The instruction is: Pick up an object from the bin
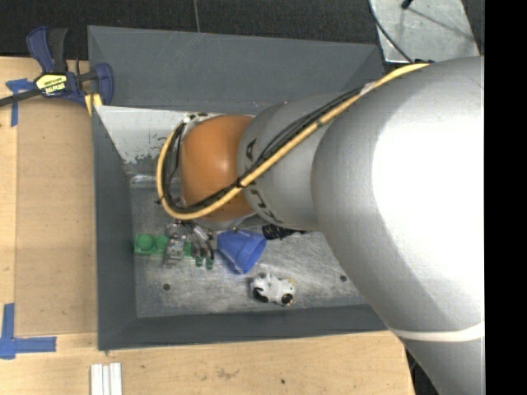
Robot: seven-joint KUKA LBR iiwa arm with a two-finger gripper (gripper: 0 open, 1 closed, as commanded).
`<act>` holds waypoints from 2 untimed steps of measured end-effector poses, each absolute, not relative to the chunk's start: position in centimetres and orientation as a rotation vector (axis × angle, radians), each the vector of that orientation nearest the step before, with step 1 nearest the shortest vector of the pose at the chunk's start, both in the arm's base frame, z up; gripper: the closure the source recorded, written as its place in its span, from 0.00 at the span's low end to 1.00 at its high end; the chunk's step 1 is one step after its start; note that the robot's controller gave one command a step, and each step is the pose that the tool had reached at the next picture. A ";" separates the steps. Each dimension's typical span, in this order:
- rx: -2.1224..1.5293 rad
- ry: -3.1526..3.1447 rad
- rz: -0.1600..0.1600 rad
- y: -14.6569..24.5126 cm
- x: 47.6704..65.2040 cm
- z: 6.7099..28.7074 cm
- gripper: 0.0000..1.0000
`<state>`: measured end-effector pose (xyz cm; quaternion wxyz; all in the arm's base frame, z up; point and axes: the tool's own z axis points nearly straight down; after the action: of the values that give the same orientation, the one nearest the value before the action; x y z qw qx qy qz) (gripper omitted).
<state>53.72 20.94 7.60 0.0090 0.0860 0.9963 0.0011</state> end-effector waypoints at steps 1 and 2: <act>0.268 3.114 0.003 20.9 53.7 7.7 1.00; 0.269 3.127 -0.003 20.9 53.5 8.1 1.00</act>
Offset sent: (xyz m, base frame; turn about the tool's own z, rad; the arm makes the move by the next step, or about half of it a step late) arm 0.0000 -0.0003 0.0462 -0.0001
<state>53.47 20.88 8.12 0.0017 0.0857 0.9963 -0.0008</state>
